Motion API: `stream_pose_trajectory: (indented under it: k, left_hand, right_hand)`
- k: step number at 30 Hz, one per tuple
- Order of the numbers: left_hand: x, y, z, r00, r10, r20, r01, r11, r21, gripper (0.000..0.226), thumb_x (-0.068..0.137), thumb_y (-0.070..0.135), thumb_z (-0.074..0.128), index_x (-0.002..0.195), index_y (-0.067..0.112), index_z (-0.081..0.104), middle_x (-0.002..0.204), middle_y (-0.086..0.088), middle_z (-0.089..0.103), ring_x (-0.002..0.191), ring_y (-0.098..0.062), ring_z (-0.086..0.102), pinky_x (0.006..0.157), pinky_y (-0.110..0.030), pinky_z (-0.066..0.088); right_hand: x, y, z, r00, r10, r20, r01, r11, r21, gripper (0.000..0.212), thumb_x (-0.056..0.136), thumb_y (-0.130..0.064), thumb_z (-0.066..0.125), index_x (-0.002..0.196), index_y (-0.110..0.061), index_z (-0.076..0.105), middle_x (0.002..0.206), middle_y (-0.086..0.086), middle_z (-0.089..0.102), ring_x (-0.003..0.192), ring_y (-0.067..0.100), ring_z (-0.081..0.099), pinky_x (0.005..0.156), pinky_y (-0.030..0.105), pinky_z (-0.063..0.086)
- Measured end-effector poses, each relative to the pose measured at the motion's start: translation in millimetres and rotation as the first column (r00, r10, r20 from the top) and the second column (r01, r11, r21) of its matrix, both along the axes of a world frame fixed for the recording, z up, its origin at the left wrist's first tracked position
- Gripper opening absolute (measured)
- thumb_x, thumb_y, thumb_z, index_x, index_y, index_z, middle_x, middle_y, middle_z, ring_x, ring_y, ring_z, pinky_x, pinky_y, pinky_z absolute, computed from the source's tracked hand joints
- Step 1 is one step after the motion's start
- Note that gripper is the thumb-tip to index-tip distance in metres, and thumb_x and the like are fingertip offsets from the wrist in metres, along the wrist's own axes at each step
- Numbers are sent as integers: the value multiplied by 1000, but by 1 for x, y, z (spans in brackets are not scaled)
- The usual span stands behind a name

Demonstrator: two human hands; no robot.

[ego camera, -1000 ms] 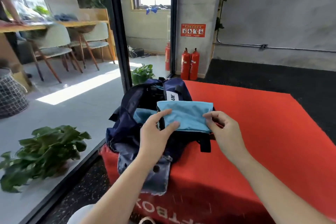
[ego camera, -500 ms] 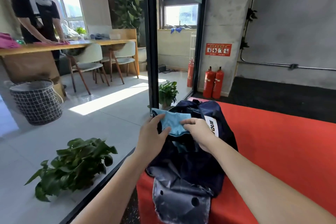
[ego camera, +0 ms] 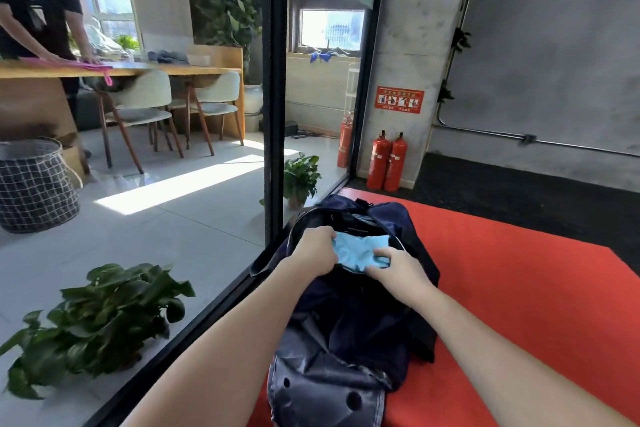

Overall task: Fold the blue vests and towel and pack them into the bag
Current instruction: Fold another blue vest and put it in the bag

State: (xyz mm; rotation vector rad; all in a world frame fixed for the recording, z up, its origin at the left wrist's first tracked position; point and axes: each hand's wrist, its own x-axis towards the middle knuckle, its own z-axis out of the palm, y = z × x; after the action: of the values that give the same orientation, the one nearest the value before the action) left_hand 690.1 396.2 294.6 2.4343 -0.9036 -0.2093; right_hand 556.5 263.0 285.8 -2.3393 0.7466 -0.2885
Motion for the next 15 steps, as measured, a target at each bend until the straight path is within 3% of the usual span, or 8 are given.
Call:
stream_pose_trajectory:
  k: [4,8,11,15]
  left_hand:
    - [14,0,-7,997,-63,41,51,971,235,40,94,23,56,133,13,56,134,-14,57,120,-32,56,96,-35,44]
    - [26,8,-13,988,-126,84,66,859,507,45,96,39,50,135,16,54,136,-13,53,122,-34,56,98,-43,49]
    - [29,15,-13,984,-165,67,105,839,533,43,100,40,46,132,13,56,134,-15,54,123,-35,52,99,-44,46]
    - [21,19,-6,981,-131,143,67,919,388,23,96,32,50,94,15,66,114,-13,63,111,-36,60,91,-46,51]
  right_hand:
    - [3,-1,-11,989,100,-112,-100,995,13,65,91,-39,69,148,-20,47,150,1,50,136,18,48,101,21,35]
    - [7,-2,-14,947,164,-275,-173,985,-10,68,92,-48,64,152,-24,42,154,0,46,140,22,44,109,27,34]
    - [9,-5,-11,940,179,-292,-197,980,-30,63,93,-51,62,148,-24,48,153,0,48,137,22,46,109,28,36]
    - [1,-8,-5,974,139,-180,-150,988,-47,48,95,-40,61,140,-25,58,143,-3,56,131,20,51,98,24,38]
